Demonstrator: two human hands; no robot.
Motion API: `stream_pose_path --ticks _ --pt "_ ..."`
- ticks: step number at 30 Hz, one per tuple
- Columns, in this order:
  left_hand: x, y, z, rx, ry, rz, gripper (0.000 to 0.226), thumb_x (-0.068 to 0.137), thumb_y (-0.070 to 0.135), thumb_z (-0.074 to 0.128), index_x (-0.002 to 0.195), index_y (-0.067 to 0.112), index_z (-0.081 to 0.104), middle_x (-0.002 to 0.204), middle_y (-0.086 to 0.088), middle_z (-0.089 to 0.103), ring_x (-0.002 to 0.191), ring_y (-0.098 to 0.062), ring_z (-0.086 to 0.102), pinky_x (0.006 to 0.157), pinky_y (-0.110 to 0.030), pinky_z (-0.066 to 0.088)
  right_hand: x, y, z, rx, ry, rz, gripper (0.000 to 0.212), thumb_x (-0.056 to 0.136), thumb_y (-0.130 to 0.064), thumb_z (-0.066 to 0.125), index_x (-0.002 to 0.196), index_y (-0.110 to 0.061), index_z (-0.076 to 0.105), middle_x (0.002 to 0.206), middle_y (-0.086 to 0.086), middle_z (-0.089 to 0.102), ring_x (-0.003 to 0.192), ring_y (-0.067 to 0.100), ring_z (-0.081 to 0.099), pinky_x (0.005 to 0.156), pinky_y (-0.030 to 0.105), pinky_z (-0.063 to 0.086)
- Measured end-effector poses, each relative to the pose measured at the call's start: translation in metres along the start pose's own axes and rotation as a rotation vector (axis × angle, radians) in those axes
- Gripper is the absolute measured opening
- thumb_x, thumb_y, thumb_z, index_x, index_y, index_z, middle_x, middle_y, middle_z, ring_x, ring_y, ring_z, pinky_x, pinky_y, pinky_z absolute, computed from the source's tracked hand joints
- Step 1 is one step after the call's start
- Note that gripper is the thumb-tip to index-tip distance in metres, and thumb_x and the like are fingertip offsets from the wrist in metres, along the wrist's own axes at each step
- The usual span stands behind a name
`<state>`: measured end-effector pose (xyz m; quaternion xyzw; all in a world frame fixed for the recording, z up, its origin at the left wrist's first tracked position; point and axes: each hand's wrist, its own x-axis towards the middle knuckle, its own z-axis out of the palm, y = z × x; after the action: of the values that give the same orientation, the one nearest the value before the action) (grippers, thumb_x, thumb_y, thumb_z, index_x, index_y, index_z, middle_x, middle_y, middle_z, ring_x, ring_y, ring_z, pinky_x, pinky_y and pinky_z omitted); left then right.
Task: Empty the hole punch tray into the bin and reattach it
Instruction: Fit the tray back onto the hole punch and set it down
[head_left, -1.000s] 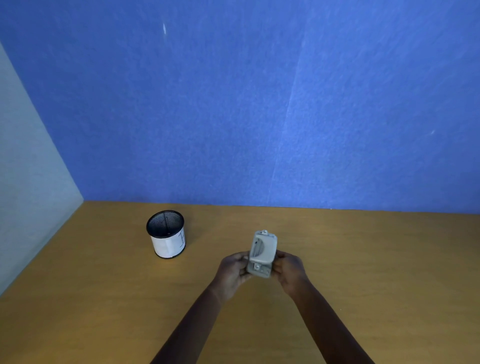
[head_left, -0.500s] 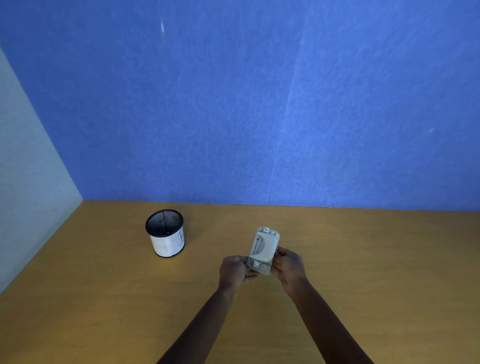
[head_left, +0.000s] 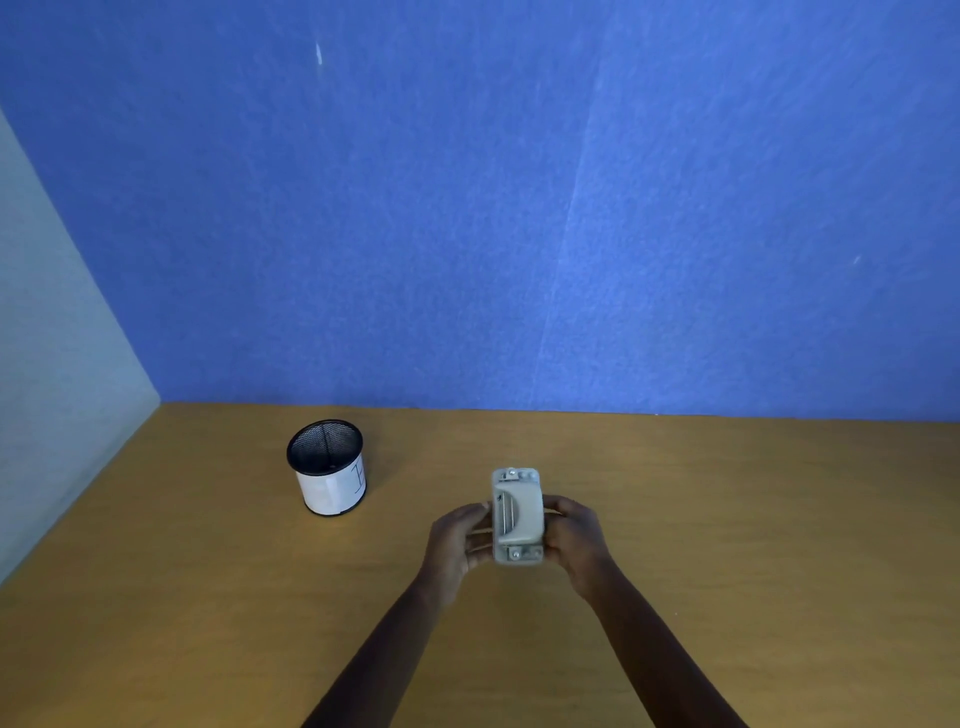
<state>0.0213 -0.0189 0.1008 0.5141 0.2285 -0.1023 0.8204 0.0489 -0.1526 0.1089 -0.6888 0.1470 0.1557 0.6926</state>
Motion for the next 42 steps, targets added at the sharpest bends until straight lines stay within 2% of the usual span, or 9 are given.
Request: stream_pose_path --ticks 6,10,14,17,22,27,30,33,42 --pt "-0.001 0.001 -0.001 0.129 0.024 0.02 0.024 0.087 -0.002 0.05 0.072 0.009 0.064 0.051 0.002 0.066 0.044 -0.008 0.063 0.046 -0.021 0.052 0.0 0.005 0.005 -0.117 0.012 -0.01 0.04 0.076 0.017 0.039 0.07 -0.012 0.065 0.077 0.019 0.065 0.069 0.03 0.062 0.066 0.039 0.054" --pt "0.0 -0.004 -0.001 0.076 0.074 0.006 0.024 0.087 -0.004 0.049 0.072 0.006 0.065 0.047 0.002 0.067 0.041 -0.009 0.063 0.043 -0.021 0.052 0.003 0.001 0.003 -0.274 -0.018 -0.036 0.029 0.077 0.013 0.048 0.095 0.004 0.07 0.084 0.019 0.066 0.081 0.03 0.064 0.082 0.047 0.054" --pt "0.002 -0.009 0.001 0.011 0.163 -0.023 0.024 0.086 -0.008 0.048 0.07 0.003 0.062 0.05 -0.005 0.064 0.034 -0.009 0.06 0.037 -0.019 0.05 0.001 -0.001 0.003 -0.464 0.023 -0.217 0.028 0.084 -0.001 0.054 0.109 0.003 0.067 0.097 0.012 0.067 0.089 0.017 0.058 0.079 0.029 0.046" --pt "0.004 -0.01 0.002 0.007 0.191 -0.04 0.023 0.086 -0.009 0.048 0.07 0.001 0.06 0.065 -0.013 0.061 0.034 -0.011 0.06 0.036 -0.02 0.05 -0.001 0.0 0.003 -0.5 0.026 -0.268 0.026 0.086 -0.01 0.057 0.106 0.003 0.069 0.09 0.008 0.065 0.086 0.018 0.06 0.081 0.034 0.051" --pt "0.009 -0.015 0.004 0.058 0.224 -0.053 0.025 0.085 -0.01 0.049 0.067 0.003 0.06 0.069 -0.014 0.06 0.05 -0.021 0.061 0.04 -0.023 0.052 0.003 0.004 -0.001 -0.361 -0.037 -0.144 0.024 0.082 0.001 0.059 0.104 0.009 0.066 0.074 0.01 0.064 0.067 0.018 0.061 0.06 0.024 0.055" --pt "0.01 -0.018 0.009 0.103 0.179 -0.07 0.023 0.087 -0.008 0.049 0.069 0.003 0.059 0.068 -0.012 0.06 0.045 -0.019 0.062 0.04 -0.024 0.052 0.009 0.004 -0.011 -0.219 -0.013 -0.033 0.021 0.079 0.009 0.06 0.099 0.011 0.066 0.074 0.014 0.063 0.066 0.024 0.059 0.06 0.028 0.052" --pt "0.012 -0.021 0.004 0.379 0.15 0.063 0.02 0.086 0.016 0.052 0.078 0.002 0.064 0.073 -0.015 0.064 0.065 -0.024 0.064 0.063 -0.035 0.056 0.016 0.011 -0.019 -0.178 0.096 -0.007 0.021 0.078 0.011 0.059 0.098 0.013 0.067 0.072 0.013 0.06 0.063 0.022 0.056 0.058 0.029 0.048" --pt "0.012 -0.025 -0.009 0.945 0.18 0.238 0.038 0.087 0.025 0.045 0.107 0.001 0.066 0.11 -0.016 0.068 0.103 -0.026 0.063 0.086 -0.03 0.046 0.024 0.018 -0.03 -0.202 0.206 -0.001 0.021 0.078 0.011 0.059 0.096 0.014 0.068 0.07 0.013 0.059 0.062 0.023 0.055 0.055 0.028 0.048" --pt "0.017 -0.046 -0.038 1.655 0.204 0.298 0.051 0.098 0.027 0.028 0.147 0.016 0.022 0.159 -0.008 0.013 0.147 -0.023 0.01 0.116 -0.033 0.018 0.036 0.029 -0.049 -0.314 0.342 -0.026 0.023 0.079 0.006 0.058 0.099 0.01 0.07 0.075 0.016 0.061 0.056 0.02 0.05 0.056 0.027 0.039"
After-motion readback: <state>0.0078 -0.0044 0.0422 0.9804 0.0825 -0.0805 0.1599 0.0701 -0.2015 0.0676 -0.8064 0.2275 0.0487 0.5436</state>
